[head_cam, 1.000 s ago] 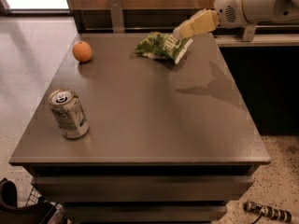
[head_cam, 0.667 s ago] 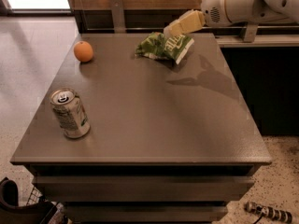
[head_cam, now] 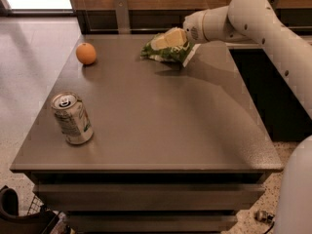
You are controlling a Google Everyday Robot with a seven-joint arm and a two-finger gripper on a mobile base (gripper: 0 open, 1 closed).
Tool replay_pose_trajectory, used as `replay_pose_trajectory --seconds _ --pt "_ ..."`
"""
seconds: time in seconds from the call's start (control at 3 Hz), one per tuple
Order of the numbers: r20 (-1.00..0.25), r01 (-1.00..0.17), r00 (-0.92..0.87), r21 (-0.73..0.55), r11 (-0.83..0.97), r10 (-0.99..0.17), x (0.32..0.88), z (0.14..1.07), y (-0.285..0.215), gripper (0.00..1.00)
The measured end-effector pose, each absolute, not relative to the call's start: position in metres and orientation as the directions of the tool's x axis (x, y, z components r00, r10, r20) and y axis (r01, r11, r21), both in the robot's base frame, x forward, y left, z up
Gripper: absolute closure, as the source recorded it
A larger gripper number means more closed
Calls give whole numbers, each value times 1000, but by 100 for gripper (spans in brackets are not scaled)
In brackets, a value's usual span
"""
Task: Move green jalapeno chip bag near 7up can
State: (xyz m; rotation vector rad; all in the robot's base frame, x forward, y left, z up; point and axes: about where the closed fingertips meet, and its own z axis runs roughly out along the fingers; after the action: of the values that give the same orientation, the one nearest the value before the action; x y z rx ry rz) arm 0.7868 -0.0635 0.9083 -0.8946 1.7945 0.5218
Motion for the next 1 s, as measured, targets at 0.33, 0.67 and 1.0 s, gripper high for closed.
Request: replay_pose_trajectory --seconds 0.33,0.67,1.0 --pt "-926 -775 -248 14 631 -285 797 874 -51 0" --pt "-931 -790 -285 93 606 -229 804 844 -23 2" --pt "-932 -800 -303 135 585 -200 808 830 -1 33"
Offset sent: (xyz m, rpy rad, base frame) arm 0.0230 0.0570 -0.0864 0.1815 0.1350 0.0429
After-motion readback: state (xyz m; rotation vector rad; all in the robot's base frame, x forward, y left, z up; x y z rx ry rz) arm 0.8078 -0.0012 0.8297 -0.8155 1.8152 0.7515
